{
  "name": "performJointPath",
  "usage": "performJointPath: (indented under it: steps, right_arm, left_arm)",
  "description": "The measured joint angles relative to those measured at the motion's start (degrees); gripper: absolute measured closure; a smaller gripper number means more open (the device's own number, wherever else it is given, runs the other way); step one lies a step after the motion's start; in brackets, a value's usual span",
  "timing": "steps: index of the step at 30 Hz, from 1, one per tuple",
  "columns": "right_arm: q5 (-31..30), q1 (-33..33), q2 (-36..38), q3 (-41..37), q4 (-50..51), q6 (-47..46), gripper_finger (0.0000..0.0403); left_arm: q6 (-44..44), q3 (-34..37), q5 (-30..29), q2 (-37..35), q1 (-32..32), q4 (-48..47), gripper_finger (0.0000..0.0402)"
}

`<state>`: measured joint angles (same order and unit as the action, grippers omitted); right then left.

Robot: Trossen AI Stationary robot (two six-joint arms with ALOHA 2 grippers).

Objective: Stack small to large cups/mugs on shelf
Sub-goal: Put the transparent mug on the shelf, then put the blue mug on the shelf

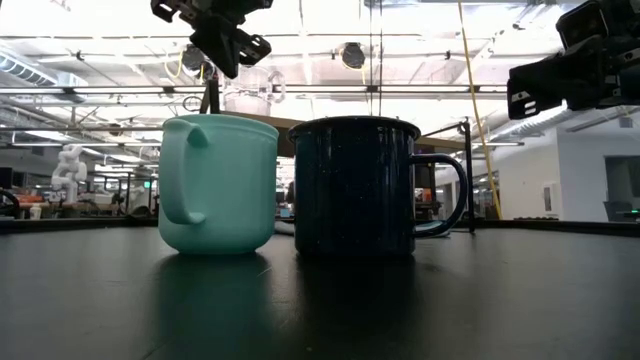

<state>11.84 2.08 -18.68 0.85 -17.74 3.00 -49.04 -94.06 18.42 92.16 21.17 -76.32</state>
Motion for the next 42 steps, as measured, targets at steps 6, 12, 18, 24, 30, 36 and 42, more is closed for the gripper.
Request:
performJointPath:
  steps: [6, 12, 18, 24, 30, 36, 42]
  right_arm:
    - [0.02, -0.01, 0.02, -0.01, 0.00, 0.28, 0.0403]
    - [0.00, 0.00, 0.00, 0.00, 0.00, 0.70, 0.0403]
    - [0.01, 0.00, 0.00, 0.01, 0.00, 0.69, 0.0403]
    - [0.00, 0.01, 0.00, -0.01, 0.02, 0.70, 0.0403]
    - [0.00, 0.01, 0.00, -0.01, 0.02, 0.90, 0.0403]
    - [0.02, 0.01, 0.01, 0.00, 0.02, 0.92, 0.0403]
    - [0.02, 0.01, 0.02, -0.01, 0.02, 0.76, 0.0403]
  left_arm:
    - [1.83, 0.44, -1.80, 0.61, 0.18, -0.32, 0.0370]
    - [3.04, 0.29, -2.44, 0.22, 0.13, 0.55, 0.0338]
    - [3.74, 0.31, -2.46, 0.28, 0.17, 2.71, 0.0311]
    - [3.76, 0.22, -2.39, 0.28, 0.17, 3.24, 0.0278]
    - [4.20, -2.56, -2.17, -0.24, -0.33, 2.98, 0.0245]
    - [6.81, -8.85, -2.00, -1.71, -2.53, 2.84, 0.0237]
    - [11.72, -12.81, -2.96, -3.66, -6.55, -0.41, 0.0274]
